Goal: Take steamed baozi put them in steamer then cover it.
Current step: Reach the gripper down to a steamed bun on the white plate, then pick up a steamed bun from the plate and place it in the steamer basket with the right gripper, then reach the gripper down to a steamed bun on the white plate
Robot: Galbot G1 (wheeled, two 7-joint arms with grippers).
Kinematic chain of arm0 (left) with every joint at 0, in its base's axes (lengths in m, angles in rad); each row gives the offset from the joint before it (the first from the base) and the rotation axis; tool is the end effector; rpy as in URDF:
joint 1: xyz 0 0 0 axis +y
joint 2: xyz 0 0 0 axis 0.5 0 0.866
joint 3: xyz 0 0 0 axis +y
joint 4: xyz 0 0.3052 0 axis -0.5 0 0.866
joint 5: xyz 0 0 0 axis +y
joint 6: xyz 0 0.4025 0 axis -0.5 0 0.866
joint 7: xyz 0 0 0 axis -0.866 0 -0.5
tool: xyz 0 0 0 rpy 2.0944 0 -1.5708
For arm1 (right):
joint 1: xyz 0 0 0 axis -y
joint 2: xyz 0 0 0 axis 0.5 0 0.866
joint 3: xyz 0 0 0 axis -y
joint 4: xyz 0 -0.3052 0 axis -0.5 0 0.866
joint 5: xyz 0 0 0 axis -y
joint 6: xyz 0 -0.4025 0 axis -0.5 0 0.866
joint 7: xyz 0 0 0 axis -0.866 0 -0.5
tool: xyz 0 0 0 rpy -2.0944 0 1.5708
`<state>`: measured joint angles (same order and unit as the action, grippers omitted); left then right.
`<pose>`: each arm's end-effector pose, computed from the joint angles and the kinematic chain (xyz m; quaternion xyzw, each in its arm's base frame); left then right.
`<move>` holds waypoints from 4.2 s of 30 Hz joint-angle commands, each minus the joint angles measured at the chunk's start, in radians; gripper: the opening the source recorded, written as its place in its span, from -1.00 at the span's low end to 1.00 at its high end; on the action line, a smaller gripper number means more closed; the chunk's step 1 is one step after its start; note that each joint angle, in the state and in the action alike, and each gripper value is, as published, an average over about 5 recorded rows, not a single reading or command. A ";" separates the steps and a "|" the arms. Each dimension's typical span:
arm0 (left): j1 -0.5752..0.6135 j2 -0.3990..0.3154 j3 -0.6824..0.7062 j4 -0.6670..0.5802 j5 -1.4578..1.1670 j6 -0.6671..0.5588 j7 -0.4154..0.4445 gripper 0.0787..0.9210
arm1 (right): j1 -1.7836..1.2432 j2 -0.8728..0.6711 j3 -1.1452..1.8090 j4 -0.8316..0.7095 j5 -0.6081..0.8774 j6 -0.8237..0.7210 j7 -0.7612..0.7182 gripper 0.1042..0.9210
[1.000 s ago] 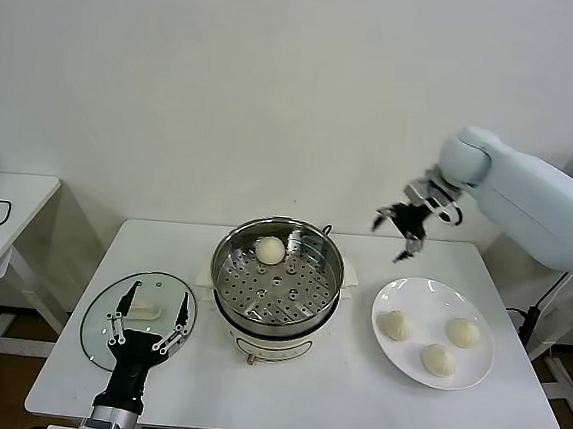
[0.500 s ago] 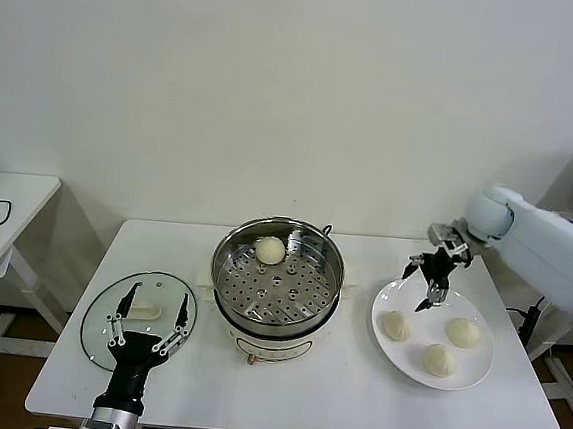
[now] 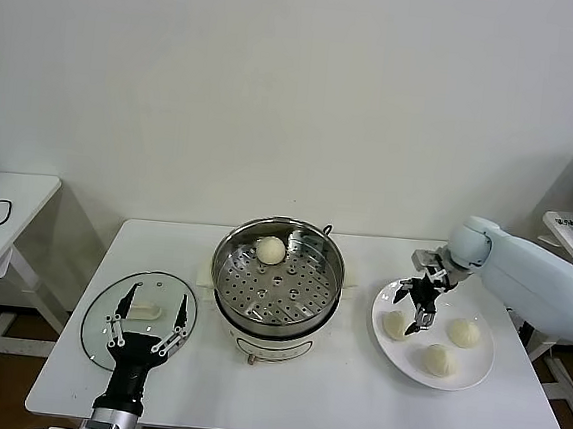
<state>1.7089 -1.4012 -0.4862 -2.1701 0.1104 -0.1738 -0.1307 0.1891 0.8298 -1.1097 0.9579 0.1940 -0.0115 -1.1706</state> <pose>0.2134 0.0010 -0.2665 0.0114 0.9927 0.1021 0.0639 0.5768 -0.1199 -0.2222 0.5830 -0.5154 0.4751 0.4108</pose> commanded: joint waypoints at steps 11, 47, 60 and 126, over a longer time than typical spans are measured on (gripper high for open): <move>-0.006 0.000 0.000 0.005 -0.003 -0.001 -0.002 0.77 | -0.017 0.003 0.018 0.006 -0.053 -0.012 0.014 0.37; -0.015 0.003 0.020 -0.014 -0.009 0.000 -0.007 0.77 | 0.559 0.458 -0.293 0.203 0.380 -0.146 -0.121 0.28; -0.020 -0.002 0.019 -0.010 -0.009 -0.003 -0.009 0.77 | 0.420 0.664 -0.319 0.048 0.359 -0.176 0.008 0.26; -0.010 -0.003 0.017 0.001 -0.012 0.002 -0.014 0.77 | 0.039 -0.180 -0.035 0.211 -0.205 0.082 -0.159 0.76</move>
<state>1.6972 -1.4033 -0.4711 -2.1684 0.0972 -0.1722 -0.1438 0.3735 0.7253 -1.2151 1.1653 0.0667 0.0482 -1.3439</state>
